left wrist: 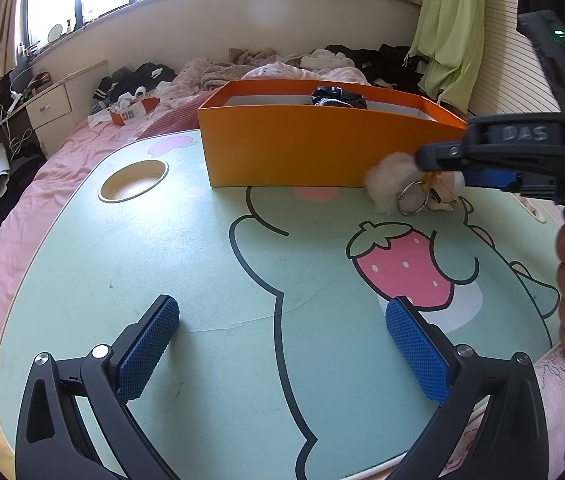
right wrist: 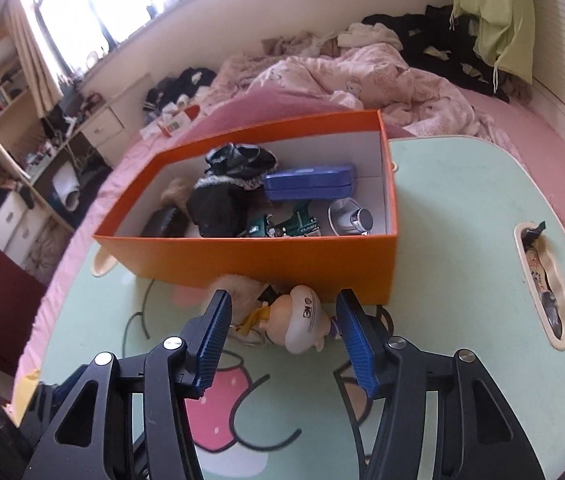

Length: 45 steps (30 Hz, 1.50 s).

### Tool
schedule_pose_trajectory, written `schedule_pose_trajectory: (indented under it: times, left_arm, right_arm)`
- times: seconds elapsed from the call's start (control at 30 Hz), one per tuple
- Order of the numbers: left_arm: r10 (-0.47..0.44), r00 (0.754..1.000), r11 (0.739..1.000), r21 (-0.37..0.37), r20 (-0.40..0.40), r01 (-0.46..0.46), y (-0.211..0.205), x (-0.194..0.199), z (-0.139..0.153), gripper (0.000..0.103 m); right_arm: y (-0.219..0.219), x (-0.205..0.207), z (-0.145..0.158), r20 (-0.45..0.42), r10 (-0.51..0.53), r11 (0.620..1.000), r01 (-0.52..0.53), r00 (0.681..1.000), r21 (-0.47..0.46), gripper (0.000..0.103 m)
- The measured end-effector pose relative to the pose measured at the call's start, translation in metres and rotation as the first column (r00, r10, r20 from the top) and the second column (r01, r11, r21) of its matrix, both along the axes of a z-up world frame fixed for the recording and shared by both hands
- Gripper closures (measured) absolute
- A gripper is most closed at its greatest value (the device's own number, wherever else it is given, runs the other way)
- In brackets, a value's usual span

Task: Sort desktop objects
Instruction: 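Grasp the duck figure keychain with the right gripper, then grasp the white fur ball with the left gripper while the right holds the duck, then lower both held items into the orange box and open both grippers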

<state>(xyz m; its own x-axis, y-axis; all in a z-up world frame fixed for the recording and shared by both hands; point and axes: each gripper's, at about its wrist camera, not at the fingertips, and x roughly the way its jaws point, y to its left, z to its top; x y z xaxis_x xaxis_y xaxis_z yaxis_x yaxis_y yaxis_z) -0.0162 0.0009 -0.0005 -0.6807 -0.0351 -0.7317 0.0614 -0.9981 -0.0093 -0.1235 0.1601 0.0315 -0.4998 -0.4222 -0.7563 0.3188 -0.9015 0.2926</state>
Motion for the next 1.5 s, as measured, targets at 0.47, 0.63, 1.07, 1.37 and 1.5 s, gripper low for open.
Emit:
schedule_pose_trajectory:
  times: [0.47,0.63,1.07,1.37,1.5]
  left_arm:
    - [-0.045,0.999,0.998,0.053,0.011,0.045,0.001,-0.006,0.01,0.0]
    - [-0.106,0.994,0.986,0.13,0.038,0.1,0.016,-0.04,0.031,0.0]
    - [-0.044,0.98,0.997,0.07,0.195,0.031,0.055,-0.123,0.016,0.06]
    - [-0.054,0.998,0.981,0.185,0.013,0.051,0.022,-0.075,0.046,0.06]
    - [-0.024,0.998,0.985,0.169,-0.062,0.034,0.003,-0.078,0.076,0.06]
  right_arm:
    - [0.045,0.053,0.01,-0.04,0.071,0.978,-0.078,0.997,-0.191,0.071]
    - [0.078,0.068,0.031,-0.111,-0.012,0.975,-0.013,0.994,-0.222,0.071]
    - [0.086,0.063,0.029,-0.093,-0.016,0.971,-0.007,0.995,-0.24,0.071]
    - [0.074,0.06,0.036,-0.127,-0.001,0.98,-0.024,0.992,-0.197,0.071]
    - [0.068,0.05,0.051,-0.175,-0.006,0.985,-0.024,0.985,-0.17,0.071]
